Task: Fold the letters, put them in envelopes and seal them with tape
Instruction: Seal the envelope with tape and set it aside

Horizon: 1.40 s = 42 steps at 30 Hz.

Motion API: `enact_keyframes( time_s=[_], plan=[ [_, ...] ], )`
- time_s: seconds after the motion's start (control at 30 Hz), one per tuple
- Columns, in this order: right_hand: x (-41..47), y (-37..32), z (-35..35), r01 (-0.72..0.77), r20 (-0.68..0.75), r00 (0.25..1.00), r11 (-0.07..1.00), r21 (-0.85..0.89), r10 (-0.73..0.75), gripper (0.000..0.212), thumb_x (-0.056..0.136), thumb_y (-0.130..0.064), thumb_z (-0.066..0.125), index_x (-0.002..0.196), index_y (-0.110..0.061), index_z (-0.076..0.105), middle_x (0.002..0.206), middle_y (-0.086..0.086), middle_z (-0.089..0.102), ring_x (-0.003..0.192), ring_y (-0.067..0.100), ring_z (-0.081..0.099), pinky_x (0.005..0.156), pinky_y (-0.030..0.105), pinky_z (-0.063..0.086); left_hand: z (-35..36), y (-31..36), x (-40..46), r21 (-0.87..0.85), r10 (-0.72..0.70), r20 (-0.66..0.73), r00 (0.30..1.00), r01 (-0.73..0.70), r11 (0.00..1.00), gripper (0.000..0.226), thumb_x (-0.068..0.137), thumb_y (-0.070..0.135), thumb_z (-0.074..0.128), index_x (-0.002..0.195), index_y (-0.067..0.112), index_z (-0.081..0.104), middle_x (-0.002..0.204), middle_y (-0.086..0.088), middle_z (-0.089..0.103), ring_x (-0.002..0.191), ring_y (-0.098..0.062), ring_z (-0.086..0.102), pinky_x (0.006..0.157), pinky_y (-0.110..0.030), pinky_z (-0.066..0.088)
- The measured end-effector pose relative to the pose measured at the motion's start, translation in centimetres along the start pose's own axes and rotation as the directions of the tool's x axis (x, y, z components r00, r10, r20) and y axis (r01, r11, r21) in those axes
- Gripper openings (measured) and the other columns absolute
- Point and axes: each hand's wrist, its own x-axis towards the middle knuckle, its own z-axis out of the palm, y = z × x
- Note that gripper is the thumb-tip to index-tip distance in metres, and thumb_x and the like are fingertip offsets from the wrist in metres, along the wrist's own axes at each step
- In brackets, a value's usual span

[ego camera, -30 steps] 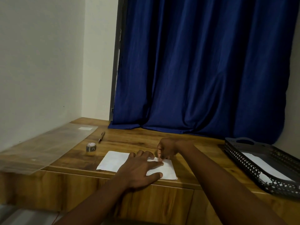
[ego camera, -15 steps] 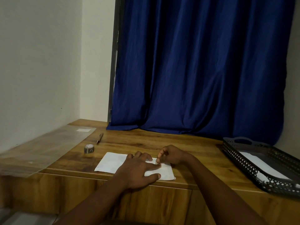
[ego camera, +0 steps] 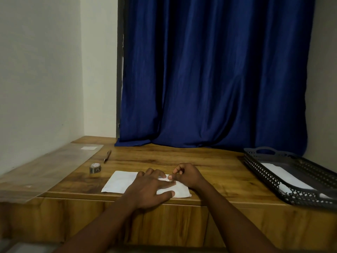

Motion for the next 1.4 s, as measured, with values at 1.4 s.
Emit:
enact_keyframes(
  time_s=[1.4],
  plan=[
    [-1.4, -0.8, -0.1, 0.057, -0.057, 0.996, 0.991, -0.120, -0.064, 0.018, 0.086, -0.042, 0.077, 0.091, -0.026, 0.075, 0.083, -0.010, 0.071, 0.079, 0.006, 0.062, 0.066, 0.031, 0.051, 0.2, 0.2, -0.3, -0.045, -0.033, -0.070, 0.997, 0.030, 0.999, 0.064, 0.090, 0.081, 0.032, 0.138, 0.042, 0.048, 0.150, 0.016, 0.043, 0.133, -0.007, 0.035, 0.110, -0.038, 0.029]
  ],
)
